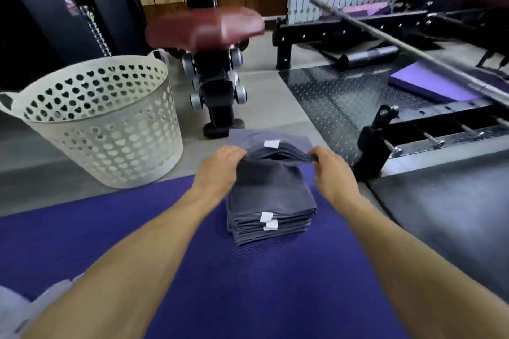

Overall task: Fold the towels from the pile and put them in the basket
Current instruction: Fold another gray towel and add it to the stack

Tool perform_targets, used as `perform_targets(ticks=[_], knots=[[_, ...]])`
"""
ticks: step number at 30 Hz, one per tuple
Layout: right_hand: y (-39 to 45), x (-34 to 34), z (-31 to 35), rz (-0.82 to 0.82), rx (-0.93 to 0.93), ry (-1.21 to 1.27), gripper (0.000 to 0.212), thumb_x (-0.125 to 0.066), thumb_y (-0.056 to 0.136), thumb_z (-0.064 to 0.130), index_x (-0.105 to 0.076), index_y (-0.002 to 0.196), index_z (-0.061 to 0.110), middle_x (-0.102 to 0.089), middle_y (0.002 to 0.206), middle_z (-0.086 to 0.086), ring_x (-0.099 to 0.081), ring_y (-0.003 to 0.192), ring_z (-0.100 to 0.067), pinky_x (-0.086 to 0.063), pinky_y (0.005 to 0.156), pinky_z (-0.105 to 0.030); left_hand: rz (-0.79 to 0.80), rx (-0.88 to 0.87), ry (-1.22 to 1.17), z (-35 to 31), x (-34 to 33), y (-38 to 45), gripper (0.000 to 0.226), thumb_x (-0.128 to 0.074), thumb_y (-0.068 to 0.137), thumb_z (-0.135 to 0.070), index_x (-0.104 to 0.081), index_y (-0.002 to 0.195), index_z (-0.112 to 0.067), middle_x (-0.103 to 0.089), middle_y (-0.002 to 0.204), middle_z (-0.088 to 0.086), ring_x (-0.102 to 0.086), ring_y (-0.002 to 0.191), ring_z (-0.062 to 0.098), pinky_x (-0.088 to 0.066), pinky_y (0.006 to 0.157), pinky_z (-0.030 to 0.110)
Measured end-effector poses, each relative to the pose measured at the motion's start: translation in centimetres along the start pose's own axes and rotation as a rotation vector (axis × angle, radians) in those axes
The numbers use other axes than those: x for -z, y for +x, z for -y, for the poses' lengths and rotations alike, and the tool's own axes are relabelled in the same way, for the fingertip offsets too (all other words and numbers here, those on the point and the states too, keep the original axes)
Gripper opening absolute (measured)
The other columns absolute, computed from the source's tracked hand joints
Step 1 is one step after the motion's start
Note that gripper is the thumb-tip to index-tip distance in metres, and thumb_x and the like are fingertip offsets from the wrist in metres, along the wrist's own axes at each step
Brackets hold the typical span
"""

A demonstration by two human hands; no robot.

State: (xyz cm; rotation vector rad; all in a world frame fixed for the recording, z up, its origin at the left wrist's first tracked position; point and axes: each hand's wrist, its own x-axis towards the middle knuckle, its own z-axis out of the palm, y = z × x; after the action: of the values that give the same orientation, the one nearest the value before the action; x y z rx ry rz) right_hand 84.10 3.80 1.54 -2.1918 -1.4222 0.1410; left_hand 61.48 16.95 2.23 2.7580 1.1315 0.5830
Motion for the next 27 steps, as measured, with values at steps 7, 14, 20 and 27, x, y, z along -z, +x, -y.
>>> perform_targets(ticks=[7,14,20,27], knots=[[-5.6,-8.8,-5.9,0.36,-0.021,-0.17,0.067,-0.054,0.089,0.007,-0.029,0.151,0.017,-0.023,0.16,0.004,-0.037,0.139,-0.021,-0.051,0.088,-0.038,0.166,0.101,-0.014,0.7,-10.6,-6.1,0.043,-0.054,0.083,-0.001,-0.063,0.124,-0.013,-0.06,0.125,0.003,-0.052,0.119,0.027,-0.056,0.074,0.042],[-4.4,-9.8,-4.3,0.315,0.072,-0.193,0.063,-0.052,0.088,0.005,-0.036,0.148,0.016,-0.033,0.151,-0.001,-0.026,0.14,-0.026,-0.051,0.094,-0.042,0.199,0.088,0.063,0.5,-9.4,-4.7,0.043,-0.057,0.092,-0.008,-0.055,0.134,-0.018,-0.045,0.138,0.009,-0.044,0.123,0.031,-0.053,0.074,0.041],[-4.2,-10.3,-4.8,0.308,0.084,-0.302,0.069,-0.05,0.091,0.006,-0.026,0.153,0.022,-0.023,0.155,-0.001,-0.03,0.138,-0.027,-0.054,0.086,-0.038,0.27,0.064,0.28,0.5,-9.7,-3.9,0.065,-0.055,0.089,0.0,-0.035,0.146,-0.025,-0.011,0.164,0.004,-0.019,0.146,0.031,-0.048,0.069,0.035],[-7.2,-11.9,-6.1,0.331,0.183,-0.396,0.092,-0.066,0.073,0.004,-0.025,0.155,0.009,-0.026,0.16,-0.014,-0.027,0.146,-0.04,-0.047,0.105,-0.044,0.131,-0.141,0.277,3.5,-11.4,-6.2,0.079,-0.082,0.059,0.014,-0.065,0.129,-0.019,-0.064,0.132,0.002,-0.066,0.112,0.034,-0.054,0.047,0.032]])
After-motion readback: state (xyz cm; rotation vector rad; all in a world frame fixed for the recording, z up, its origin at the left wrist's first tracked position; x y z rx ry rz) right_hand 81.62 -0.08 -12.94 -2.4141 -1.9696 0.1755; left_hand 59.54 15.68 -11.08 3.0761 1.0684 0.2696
